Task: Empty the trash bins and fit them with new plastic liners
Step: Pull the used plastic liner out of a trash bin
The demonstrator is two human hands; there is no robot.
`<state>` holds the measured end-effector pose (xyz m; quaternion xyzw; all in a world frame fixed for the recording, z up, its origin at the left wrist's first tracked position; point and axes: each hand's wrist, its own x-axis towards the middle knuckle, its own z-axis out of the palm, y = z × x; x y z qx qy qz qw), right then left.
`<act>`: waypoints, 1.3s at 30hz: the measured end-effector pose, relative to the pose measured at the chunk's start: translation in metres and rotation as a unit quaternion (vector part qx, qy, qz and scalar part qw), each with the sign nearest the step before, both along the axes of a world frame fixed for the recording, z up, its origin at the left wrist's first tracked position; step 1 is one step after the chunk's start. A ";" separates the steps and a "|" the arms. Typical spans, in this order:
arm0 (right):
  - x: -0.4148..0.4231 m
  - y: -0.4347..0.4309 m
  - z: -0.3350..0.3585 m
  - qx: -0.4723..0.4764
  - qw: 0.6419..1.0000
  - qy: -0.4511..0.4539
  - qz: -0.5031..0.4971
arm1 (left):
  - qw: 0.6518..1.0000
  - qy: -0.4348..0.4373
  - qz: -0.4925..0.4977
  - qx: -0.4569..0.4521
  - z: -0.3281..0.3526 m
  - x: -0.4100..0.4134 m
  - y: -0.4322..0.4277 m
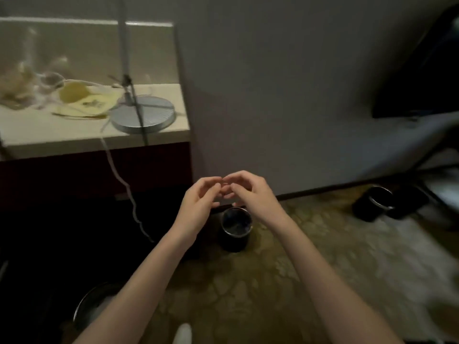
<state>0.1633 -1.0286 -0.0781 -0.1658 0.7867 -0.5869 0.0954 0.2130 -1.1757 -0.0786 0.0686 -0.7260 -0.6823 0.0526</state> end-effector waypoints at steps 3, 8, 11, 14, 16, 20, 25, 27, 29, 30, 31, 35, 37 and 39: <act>0.002 0.059 0.000 -0.013 0.998 -0.017 -0.064 | 0.999 -0.012 -0.053 0.006 0.000 -0.015 0.052; 0.005 0.127 -0.006 -0.034 0.987 -0.036 -0.155 | 0.992 -0.019 -0.126 0.022 -0.003 -0.034 0.113; -0.003 0.147 -0.010 -0.029 0.983 -0.049 -0.176 | 0.988 -0.023 -0.146 0.037 -0.007 -0.047 0.129; -0.024 0.151 -0.012 -0.030 0.982 -0.055 -0.177 | 0.988 -0.029 -0.143 0.053 -0.011 -0.071 0.131; -0.043 0.146 -0.015 -0.029 0.983 -0.063 -0.168 | 0.988 -0.034 -0.137 0.065 -0.016 -0.090 0.126; -0.094 0.135 -0.021 -0.011 0.986 -0.078 -0.145 | 0.988 -0.049 -0.116 0.089 -0.030 -0.143 0.116; -0.168 0.130 -0.024 0.028 0.986 -0.095 -0.131 | 0.982 -0.070 -0.091 0.150 -0.051 -0.215 0.111; -0.196 0.128 -0.023 0.036 0.986 -0.095 -0.130 | 0.981 -0.075 -0.083 0.161 -0.056 -0.244 0.109; -0.219 0.127 -0.023 0.038 0.986 -0.098 -0.130 | 0.980 -0.084 -0.078 0.162 -0.060 -0.268 0.111; -0.228 0.127 -0.024 0.038 0.986 -0.100 -0.131 | 0.980 -0.088 -0.080 0.161 -0.062 -0.276 0.112; -0.236 0.127 -0.026 0.035 0.985 -0.105 -0.132 | 0.979 -0.091 -0.081 0.164 -0.063 -0.283 0.112; -0.267 0.124 -0.033 0.022 0.983 -0.129 -0.128 | 0.978 -0.104 -0.073 0.163 -0.071 -0.306 0.107; -0.282 0.121 -0.038 0.011 0.982 -0.144 -0.119 | 0.979 -0.111 -0.060 0.160 -0.075 -0.318 0.103; -0.296 0.119 -0.044 0.005 0.982 -0.157 -0.101 | 0.980 -0.112 -0.049 0.158 -0.082 -0.328 0.102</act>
